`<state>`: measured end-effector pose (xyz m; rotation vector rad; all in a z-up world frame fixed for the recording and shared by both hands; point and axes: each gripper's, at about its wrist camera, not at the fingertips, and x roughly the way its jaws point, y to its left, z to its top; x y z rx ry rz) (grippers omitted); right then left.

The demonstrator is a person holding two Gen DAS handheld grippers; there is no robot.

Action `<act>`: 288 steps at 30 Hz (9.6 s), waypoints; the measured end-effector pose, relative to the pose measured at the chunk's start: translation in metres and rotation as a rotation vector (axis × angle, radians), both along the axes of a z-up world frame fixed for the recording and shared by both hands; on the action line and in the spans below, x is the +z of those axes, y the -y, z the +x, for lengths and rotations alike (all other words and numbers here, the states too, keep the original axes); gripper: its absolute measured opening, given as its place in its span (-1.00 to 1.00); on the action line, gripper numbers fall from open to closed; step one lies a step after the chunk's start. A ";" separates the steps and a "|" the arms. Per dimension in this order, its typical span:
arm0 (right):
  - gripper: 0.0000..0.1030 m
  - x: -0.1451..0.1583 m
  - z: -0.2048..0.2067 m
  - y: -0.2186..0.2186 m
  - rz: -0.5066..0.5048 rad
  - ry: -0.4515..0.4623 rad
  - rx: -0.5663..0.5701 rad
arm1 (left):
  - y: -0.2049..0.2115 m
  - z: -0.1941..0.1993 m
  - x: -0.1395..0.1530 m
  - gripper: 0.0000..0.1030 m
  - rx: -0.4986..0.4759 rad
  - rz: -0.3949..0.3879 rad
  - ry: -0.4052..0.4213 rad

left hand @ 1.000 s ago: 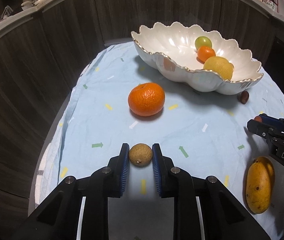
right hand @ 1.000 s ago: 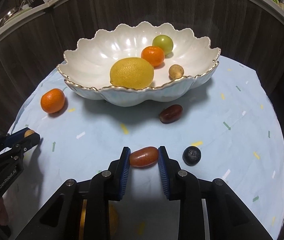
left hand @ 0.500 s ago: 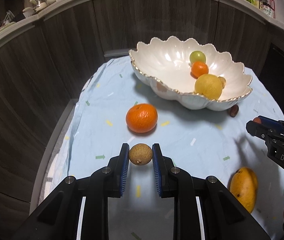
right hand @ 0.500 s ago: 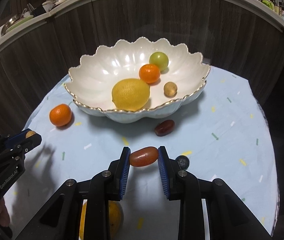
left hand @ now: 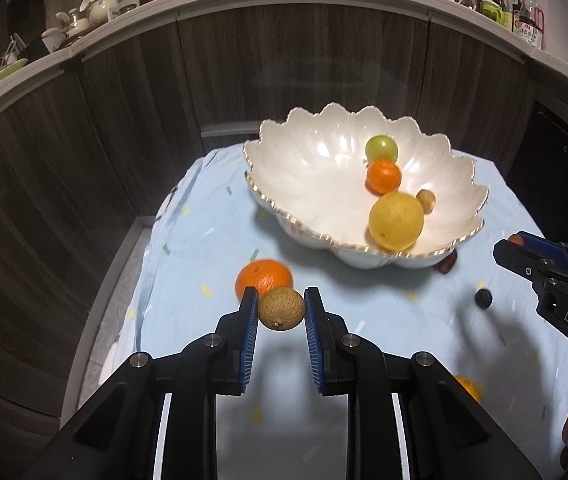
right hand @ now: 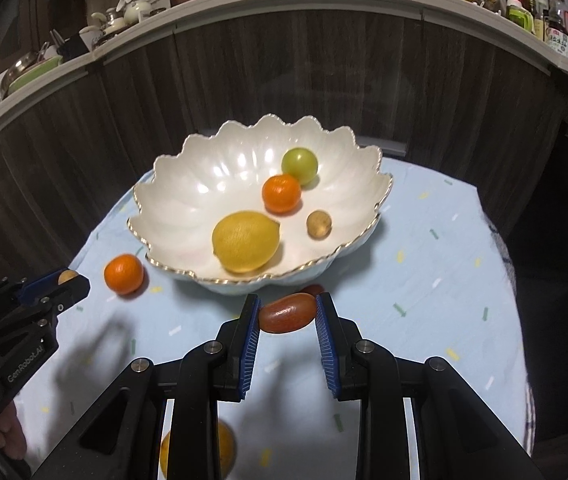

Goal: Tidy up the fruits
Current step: 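Carry the kiwi and date over the white bowl and open both tools, then withdraw both open tools toward the yellow mango and the dark blueberry, then close the left tool on the yellow mango while the right tool grasps the blueberry, then carry the mango and blueberry over the bowl and open both tools, then withdraw both open tools toward the last mandarin and red date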

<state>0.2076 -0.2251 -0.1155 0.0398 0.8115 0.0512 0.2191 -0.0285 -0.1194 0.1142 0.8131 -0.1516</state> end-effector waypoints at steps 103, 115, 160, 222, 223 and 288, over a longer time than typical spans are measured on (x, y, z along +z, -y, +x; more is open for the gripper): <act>0.23 0.018 -0.024 0.051 -0.044 0.048 -0.034 | 0.053 -0.022 0.026 0.46 -0.053 0.016 0.003; 0.22 -0.007 -0.038 0.055 -0.056 0.022 0.048 | 0.065 -0.058 0.006 0.47 -0.025 0.022 -0.005; -0.03 -0.084 0.009 0.042 -0.112 -0.069 0.423 | 0.113 -0.081 -0.072 0.00 0.074 0.004 -0.168; -0.58 0.048 -0.009 0.009 -0.053 0.112 0.263 | 0.052 -0.029 0.032 -0.04 0.017 -0.106 0.012; -0.58 0.049 -0.007 0.008 -0.052 0.113 0.262 | 0.051 -0.025 0.033 -0.04 0.015 -0.108 0.013; 0.68 0.045 0.064 0.019 -0.082 0.123 -0.023 | 0.027 0.086 0.049 0.91 -0.001 0.018 0.092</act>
